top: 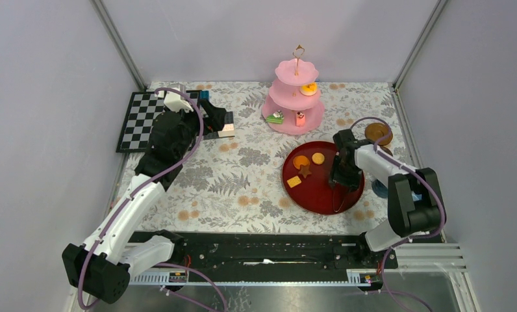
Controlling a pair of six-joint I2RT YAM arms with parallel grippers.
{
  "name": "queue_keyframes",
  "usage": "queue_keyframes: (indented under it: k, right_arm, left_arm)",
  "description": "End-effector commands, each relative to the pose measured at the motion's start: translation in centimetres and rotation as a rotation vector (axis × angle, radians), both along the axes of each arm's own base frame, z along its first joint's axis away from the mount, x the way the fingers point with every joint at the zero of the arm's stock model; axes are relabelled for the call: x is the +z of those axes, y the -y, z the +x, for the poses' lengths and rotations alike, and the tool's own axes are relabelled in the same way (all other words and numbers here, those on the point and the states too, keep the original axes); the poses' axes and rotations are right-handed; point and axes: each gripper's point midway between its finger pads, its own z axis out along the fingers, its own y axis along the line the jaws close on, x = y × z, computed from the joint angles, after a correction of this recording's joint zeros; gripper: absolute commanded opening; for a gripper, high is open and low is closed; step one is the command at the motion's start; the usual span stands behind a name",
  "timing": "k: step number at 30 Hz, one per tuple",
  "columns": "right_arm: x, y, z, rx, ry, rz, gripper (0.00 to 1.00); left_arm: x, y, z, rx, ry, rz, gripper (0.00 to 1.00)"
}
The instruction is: Serve the afternoon tea
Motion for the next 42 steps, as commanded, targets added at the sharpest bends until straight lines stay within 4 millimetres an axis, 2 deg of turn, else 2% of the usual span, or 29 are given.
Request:
queue_keyframes:
  k: [1,13,21,24,28,35,42]
  right_arm:
    - [1.8,0.9,0.2,-0.018,0.089,-0.025,0.47]
    - [4.7,-1.2,-1.2,-0.046,0.181,0.128,0.38]
    - [6.0,-2.1,-2.0,-0.027,0.194,0.181,0.33]
    - [6.3,-2.6,-2.3,-0.009,0.195,0.198,0.32]
    - [6.6,-4.3,-2.9,0.042,0.186,0.243,0.32]
    - [7.5,-5.3,-4.1,0.113,0.202,0.232,0.32]
    - [9.0,-6.6,-3.9,0.184,0.243,0.273,0.32]
  left_arm:
    - [3.5,-0.7,0.1,0.025,0.091,-0.019,0.99]
    - [3.0,-0.1,0.4,0.001,0.072,-0.025,0.99]
    - [3.7,-1.0,0.1,0.028,0.093,-0.027,0.99]
    - [3.8,-1.0,0.0,0.028,0.097,-0.026,0.99]
    - [3.6,-1.0,0.1,0.029,0.091,-0.026,0.99]
    - [3.7,-0.7,0.0,0.011,0.093,-0.034,0.99]
    - [3.9,-0.8,-0.1,0.013,0.097,-0.036,0.99]
